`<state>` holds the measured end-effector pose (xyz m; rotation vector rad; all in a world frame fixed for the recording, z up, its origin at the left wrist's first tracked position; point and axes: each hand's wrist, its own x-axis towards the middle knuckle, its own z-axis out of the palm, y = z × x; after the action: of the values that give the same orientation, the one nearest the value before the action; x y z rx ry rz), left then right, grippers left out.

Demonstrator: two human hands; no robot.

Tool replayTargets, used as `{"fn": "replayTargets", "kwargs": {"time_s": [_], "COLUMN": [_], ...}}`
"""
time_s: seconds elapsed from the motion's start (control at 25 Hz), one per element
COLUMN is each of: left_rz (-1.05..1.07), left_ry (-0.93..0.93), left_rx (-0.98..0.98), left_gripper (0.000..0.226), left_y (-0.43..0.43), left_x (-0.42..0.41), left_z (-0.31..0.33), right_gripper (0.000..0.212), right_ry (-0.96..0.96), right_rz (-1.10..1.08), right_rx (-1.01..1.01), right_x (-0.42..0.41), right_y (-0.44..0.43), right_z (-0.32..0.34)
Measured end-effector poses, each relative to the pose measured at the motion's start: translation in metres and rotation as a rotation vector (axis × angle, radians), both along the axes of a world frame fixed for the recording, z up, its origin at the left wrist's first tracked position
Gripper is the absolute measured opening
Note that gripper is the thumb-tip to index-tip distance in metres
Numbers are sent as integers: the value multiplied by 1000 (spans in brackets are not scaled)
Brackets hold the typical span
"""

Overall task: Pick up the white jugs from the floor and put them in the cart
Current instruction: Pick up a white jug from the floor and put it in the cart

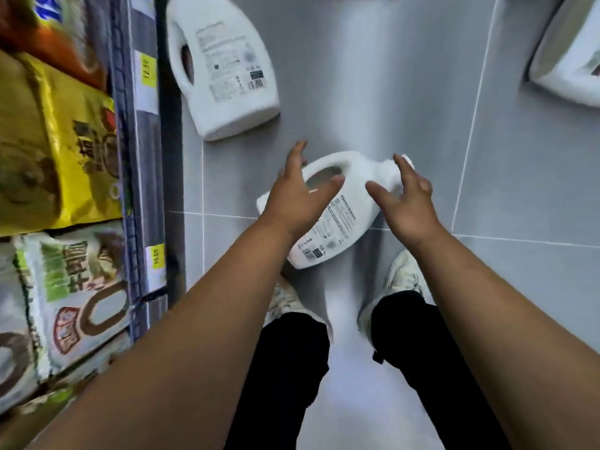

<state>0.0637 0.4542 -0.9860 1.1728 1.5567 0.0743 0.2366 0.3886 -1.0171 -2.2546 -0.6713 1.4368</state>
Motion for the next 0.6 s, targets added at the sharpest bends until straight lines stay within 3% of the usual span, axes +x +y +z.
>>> {"fn": "replayTargets", "kwargs": {"time_s": [0.2, 0.32, 0.44, 0.6], "left_rz": [-201, -364, -502, -564], "left_ry": [145, 253, 315, 319], "left_rx": [16, -11, -24, -21], "left_gripper": [82, 77, 58, 41], "left_y": [15, 20, 31, 43], "left_x": [5, -3, -6, -6], "left_z": [-104, -144, -172, -187], "right_gripper": [81, 79, 84, 90], "right_ry": [28, 6, -49, -54], "right_rz": [-53, -96, -176, -235], "right_rx": [-54, 15, 89, 136], "right_x": [0, -7, -16, -20], "right_y": [-14, -12, -11, -11], "right_z": [-103, -126, -139, -148]}}
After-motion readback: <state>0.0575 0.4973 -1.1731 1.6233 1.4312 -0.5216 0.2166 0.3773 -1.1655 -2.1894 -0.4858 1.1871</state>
